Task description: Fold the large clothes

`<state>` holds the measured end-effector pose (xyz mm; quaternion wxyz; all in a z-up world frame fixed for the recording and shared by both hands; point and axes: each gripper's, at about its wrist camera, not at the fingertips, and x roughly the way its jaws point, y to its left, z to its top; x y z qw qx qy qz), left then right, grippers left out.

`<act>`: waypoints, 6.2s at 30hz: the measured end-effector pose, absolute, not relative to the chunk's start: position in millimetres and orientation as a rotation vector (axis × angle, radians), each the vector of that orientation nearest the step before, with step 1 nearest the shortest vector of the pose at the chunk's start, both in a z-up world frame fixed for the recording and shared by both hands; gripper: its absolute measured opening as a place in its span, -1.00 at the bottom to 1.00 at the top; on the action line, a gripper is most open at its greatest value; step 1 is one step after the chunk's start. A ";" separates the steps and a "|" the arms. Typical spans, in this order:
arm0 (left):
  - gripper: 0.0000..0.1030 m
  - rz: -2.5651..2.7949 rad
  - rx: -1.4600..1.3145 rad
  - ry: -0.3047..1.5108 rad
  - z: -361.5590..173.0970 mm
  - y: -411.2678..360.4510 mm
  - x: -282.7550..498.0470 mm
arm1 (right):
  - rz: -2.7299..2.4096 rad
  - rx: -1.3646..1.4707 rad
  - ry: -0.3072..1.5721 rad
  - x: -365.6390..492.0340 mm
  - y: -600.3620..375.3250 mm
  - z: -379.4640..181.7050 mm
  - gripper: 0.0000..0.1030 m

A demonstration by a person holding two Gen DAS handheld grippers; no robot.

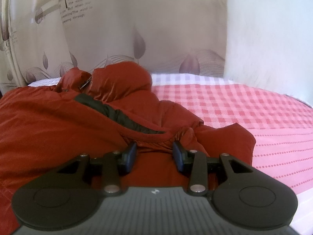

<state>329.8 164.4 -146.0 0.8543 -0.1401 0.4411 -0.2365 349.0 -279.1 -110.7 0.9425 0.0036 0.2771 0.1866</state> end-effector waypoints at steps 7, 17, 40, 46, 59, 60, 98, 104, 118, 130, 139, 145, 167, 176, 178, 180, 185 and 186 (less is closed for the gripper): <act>0.56 -0.606 -0.479 0.845 -165.0 174.4 325.5 | 0.366 -0.011 0.551 347.3 -276.8 -110.3 -0.23; -0.04 -0.486 -0.634 0.745 -166.2 175.5 291.9 | 0.362 -0.001 0.536 345.0 -278.9 -109.1 -0.21; -0.09 -0.389 -0.655 0.841 -130.4 164.2 290.4 | 0.696 -0.252 0.494 315.3 -160.9 -66.8 -0.89; -0.09 -0.450 -0.630 0.903 -60.4 105.1 277.8 | 0.723 -0.094 0.592 336.5 -168.5 -89.8 -0.90; 0.84 -0.775 -0.579 0.881 -25.4 -83.4 302.2 | 0.774 0.444 0.661 367.6 -238.9 -118.8 -0.92; 0.94 -0.804 -0.597 0.856 -28.8 -89.8 301.7 | 0.779 0.488 0.662 368.0 -243.7 -121.9 -0.92; 0.98 -0.999 -0.284 0.392 -103.4 -226.9 242.1 | 0.726 0.809 0.464 303.2 -481.5 -61.5 0.73; 0.98 -0.958 -0.175 0.335 -102.4 -238.9 223.2 | 0.772 0.570 0.556 340.3 -420.5 -32.3 0.70; 0.96 -0.824 -0.181 0.308 -93.8 -190.0 153.2 | 0.728 0.518 0.596 325.8 -409.2 -47.7 -0.04; 0.99 -0.801 -0.065 0.279 -114.0 -225.1 148.7 | 0.702 0.556 0.822 287.9 -419.9 -40.4 0.91; 1.00 -0.766 0.028 0.255 -123.8 -229.0 137.4 | 0.786 0.257 0.734 317.6 -328.0 -17.2 0.57; 1.00 -0.745 0.038 0.167 -123.7 -229.9 131.8 | 0.780 0.132 0.610 316.2 -324.4 -19.2 -0.04; 1.00 -1.006 0.231 0.324 -125.8 -318.1 167.2 | 0.751 0.689 0.442 323.7 -474.7 -117.7 -0.09; 1.00 -0.958 0.282 0.366 -135.7 -325.4 181.9 | 0.565 0.418 0.310 290.3 -492.7 -57.6 0.15; 1.00 -0.953 0.299 0.367 -135.0 -330.2 183.7 | 0.624 0.283 0.242 282.2 -479.1 -17.7 0.15; 1.00 -0.947 0.315 0.366 -135.3 -332.2 185.0 | 0.681 0.154 0.226 284.3 -452.9 10.4 0.13; 1.00 -0.944 0.335 0.362 -135.6 -331.8 187.4 | 0.776 -0.177 0.321 316.0 -377.6 21.1 0.05; 1.00 -0.943 0.341 0.358 -135.9 -332.1 187.8 | 0.764 -0.227 0.359 325.9 -369.5 13.0 0.02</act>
